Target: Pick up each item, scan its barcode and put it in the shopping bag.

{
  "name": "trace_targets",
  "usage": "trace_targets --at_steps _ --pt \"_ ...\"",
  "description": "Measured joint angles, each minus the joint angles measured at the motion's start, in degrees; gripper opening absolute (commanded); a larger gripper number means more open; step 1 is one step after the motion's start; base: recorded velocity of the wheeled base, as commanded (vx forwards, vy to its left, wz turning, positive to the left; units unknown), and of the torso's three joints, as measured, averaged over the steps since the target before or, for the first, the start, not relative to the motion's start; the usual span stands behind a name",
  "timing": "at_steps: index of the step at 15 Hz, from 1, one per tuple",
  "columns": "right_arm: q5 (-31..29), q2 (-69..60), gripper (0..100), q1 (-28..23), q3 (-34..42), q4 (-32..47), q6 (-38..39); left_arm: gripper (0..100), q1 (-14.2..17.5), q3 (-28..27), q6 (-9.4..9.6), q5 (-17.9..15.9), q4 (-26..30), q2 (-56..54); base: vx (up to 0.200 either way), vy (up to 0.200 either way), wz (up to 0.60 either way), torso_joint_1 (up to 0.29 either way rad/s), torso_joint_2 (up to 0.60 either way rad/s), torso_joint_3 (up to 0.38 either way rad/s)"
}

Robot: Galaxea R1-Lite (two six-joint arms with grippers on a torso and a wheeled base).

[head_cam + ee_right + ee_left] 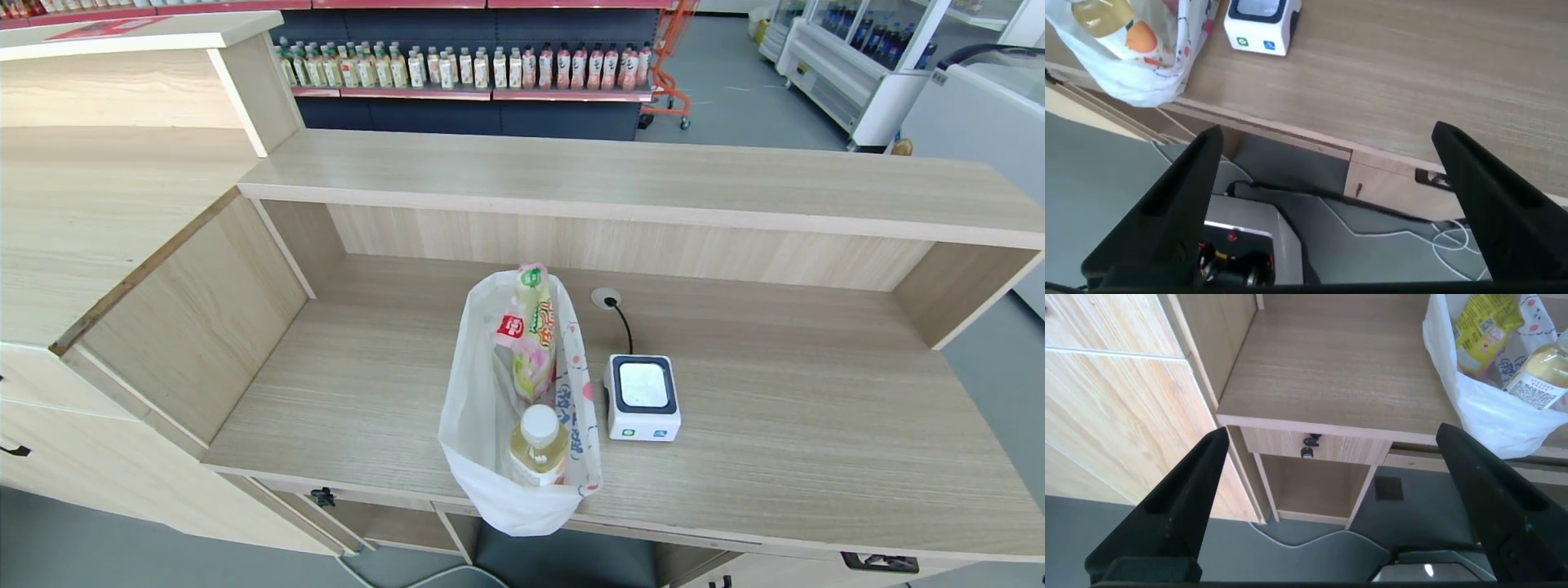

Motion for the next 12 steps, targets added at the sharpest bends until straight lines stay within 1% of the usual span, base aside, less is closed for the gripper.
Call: trace_targets --at_steps 2,3,6,12 --pt "0.88 -7.78 100 -2.08 0.82 6.11 -0.84 100 -0.02 0.0 -0.02 0.0 0.0 0.0 0.0 0.0 0.0 0.0 0.0 0.0" --pt "0.94 -10.34 100 -2.69 0.93 7.36 -1.01 100 -0.02 0.0 -0.02 0.0 0.0 0.0 0.0 0.0 0.0 0.0 0.0 0.0" --pt "0.88 -14.59 100 -3.4 1.1 7.58 -1.06 100 -0.02 0.0 0.0 0.0 0.0 0.0 0.0 0.0 0.0 0.0 0.0 0.0" --pt "0.85 -16.3 100 -3.51 1.18 7.25 -0.49 100 -0.02 0.0 -0.17 0.0 0.0 0.0 0.0 0.0 0.0 0.0 0.0 0.0"
